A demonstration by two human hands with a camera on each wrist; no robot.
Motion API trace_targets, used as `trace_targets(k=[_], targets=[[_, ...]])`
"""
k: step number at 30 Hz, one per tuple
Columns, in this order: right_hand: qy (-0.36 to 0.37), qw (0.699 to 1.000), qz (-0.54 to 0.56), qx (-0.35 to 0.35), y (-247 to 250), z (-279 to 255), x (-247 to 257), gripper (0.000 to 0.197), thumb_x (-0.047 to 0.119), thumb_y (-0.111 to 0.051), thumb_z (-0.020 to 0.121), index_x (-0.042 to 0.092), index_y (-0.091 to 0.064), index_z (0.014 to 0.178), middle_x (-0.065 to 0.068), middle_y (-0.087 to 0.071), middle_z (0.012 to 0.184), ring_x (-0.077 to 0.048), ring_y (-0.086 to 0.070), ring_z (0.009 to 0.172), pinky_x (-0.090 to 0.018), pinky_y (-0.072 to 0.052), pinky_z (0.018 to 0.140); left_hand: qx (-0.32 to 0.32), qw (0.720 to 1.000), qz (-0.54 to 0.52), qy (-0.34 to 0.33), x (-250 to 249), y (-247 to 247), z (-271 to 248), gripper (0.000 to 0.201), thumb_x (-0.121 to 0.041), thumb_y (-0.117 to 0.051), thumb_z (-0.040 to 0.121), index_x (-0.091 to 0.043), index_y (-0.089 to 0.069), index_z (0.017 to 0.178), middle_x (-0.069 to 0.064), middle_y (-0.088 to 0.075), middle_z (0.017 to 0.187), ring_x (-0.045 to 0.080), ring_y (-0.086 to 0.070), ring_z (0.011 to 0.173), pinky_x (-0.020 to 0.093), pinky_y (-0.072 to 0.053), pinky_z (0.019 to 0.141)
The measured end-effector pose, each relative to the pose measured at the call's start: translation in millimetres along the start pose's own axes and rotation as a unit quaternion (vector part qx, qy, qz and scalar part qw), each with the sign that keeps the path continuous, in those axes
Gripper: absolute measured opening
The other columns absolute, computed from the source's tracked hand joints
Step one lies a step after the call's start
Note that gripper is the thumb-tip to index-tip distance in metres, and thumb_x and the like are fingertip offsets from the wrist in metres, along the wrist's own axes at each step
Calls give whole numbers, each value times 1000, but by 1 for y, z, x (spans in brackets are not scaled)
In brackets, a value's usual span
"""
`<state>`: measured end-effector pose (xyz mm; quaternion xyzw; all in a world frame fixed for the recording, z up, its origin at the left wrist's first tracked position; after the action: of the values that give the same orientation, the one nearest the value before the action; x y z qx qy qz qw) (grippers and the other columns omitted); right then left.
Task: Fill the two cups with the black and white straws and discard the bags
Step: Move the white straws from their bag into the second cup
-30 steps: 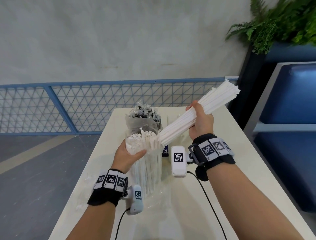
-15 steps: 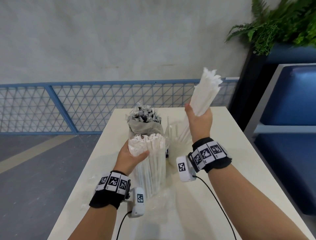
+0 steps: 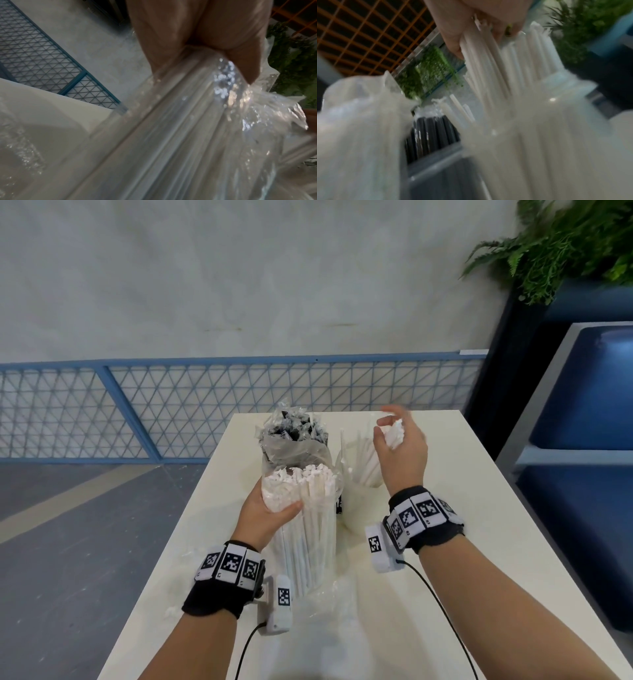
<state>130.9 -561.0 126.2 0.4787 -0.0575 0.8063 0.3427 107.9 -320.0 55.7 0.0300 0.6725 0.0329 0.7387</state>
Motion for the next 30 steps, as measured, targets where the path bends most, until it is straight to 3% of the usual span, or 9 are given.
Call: trace_targets(k=[3,5,8,13,17,21,24,28,30], targets=[[6,978,-208,28,-6,-6,-22,21,35,-62,81,29,-65,100,1,-52,128,-26,-41,125,-50,-24,104,-1,1000,-7,4,2,0,0,52,2,-74,72,-37,-52,98,-10,-63,101,6,-60,97,21,-46,87],[-41,969,-234,70,-8,-8,-39,35,41,-68,76,27,-63,108,-8,-38,140,-32,-27,134,-48,-26,105,-1,1000,-5,4,3,0,0,53,2,-74,72,-36,-51,101,-8,-63,103,6,-60,98,23,-46,89],[-64,975,-165,132,-12,-9,-48,52,29,-78,68,21,-58,116,-14,-34,137,-32,-31,129,-40,-28,107,1,1000,-4,10,6,0,1,51,1,-74,72,-29,-53,108,0,-64,110,16,-61,106,31,-46,95],[-62,972,-140,177,-28,-5,-53,42,8,-69,74,6,-59,114,-14,-47,124,-34,-43,112,-16,-22,80,4,1000,5,17,9,0,3,51,-2,-75,72,-28,-54,111,3,-64,114,18,-60,110,38,-46,99],[-39,983,-81,158,-30,-2,-34,20,-3,-63,74,6,-64,92,-6,-48,104,-26,-49,96,-23,-36,87,3,1000,8,18,10,1,4,53,-1,-75,72,-19,-53,116,6,-65,115,20,-60,110,40,-46,100],[-9,978,-126,165,-31,9,-20,18,-2,-59,78,6,-63,93,-13,-55,104,-27,-51,99,-34,-40,91,5,1000,2,19,12,2,4,52,0,-75,72,-17,-53,116,6,-64,115,20,-61,110,39,-47,99],[-22,974,-123,190,-26,14,-12,24,0,-60,78,14,-65,96,-8,-52,103,-28,-52,100,-26,-38,86,5,1000,3,14,12,3,5,51,-1,-75,72,-23,-53,113,2,-64,113,18,-60,109,36,-47,98],[10,967,-165,191,-19,10,7,46,30,-78,68,29,-61,110,-2,-44,134,-24,-40,123,-43,-28,106,1,1000,7,13,13,3,5,51,-3,-76,72,-25,-53,112,-2,-65,111,15,-61,107,33,-47,96],[86,985,-96,118,-10,5,32,41,34,-76,70,24,-62,107,0,-52,124,-18,-46,116,-36,-33,102,0,1000,10,12,13,3,5,53,-4,-76,72,-20,-52,116,1,-64,112,15,-60,107,31,-47,95]])
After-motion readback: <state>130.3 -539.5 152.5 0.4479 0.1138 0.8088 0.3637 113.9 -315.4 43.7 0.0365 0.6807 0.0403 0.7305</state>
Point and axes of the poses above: each hand's wrist, its own z-axis towards the middle knuckle, its own y-axis out of the back of the hand, x = y × z, the point moved 6 cm from there along z, towards the middle knuckle
